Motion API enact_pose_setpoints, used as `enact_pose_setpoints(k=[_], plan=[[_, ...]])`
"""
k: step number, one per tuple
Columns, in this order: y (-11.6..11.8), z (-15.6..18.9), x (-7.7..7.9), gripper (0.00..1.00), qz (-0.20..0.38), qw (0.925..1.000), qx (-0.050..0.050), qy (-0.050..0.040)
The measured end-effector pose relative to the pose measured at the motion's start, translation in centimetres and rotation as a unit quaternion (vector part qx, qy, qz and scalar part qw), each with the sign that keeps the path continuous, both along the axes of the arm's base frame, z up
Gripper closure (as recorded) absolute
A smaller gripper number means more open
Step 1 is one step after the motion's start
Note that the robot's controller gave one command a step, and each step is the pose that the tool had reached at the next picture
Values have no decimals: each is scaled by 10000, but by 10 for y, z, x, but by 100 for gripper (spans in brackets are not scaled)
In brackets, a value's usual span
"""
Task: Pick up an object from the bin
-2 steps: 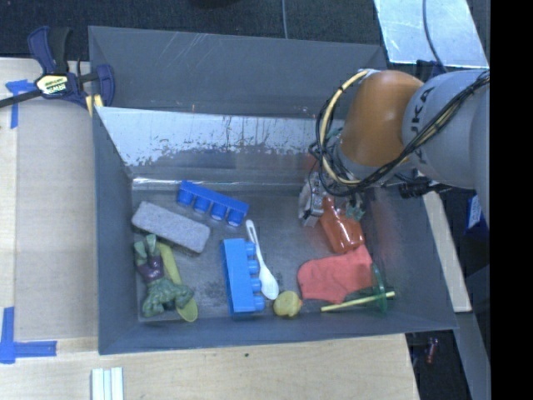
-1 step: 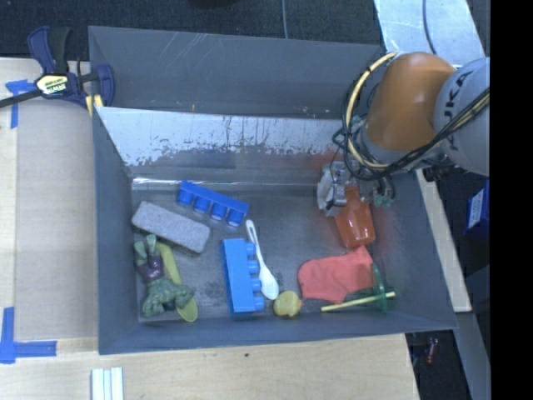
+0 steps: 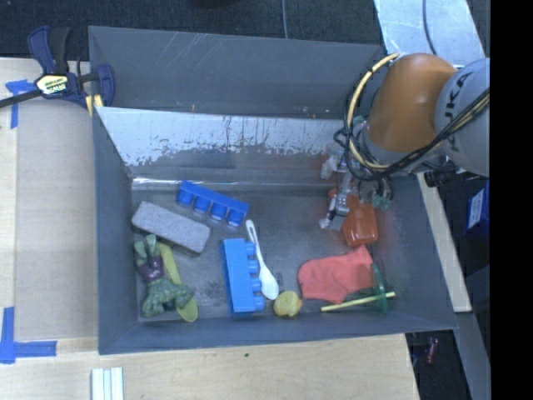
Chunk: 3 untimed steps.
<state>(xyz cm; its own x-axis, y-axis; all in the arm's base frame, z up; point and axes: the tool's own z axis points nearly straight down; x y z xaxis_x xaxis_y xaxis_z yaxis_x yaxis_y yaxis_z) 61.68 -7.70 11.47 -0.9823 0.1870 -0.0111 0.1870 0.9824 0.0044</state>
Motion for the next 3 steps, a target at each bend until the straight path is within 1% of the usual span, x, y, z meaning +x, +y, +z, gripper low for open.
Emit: enact_pose_setpoints(k=[1, 2, 3], plan=[[3, -14, -2, 0, -273, 9996, 7, 11], [-18, -22, -1, 0, -466, 9989, 8, -10], [-19, -7, 1, 0, -541, 9985, 12, -13]])
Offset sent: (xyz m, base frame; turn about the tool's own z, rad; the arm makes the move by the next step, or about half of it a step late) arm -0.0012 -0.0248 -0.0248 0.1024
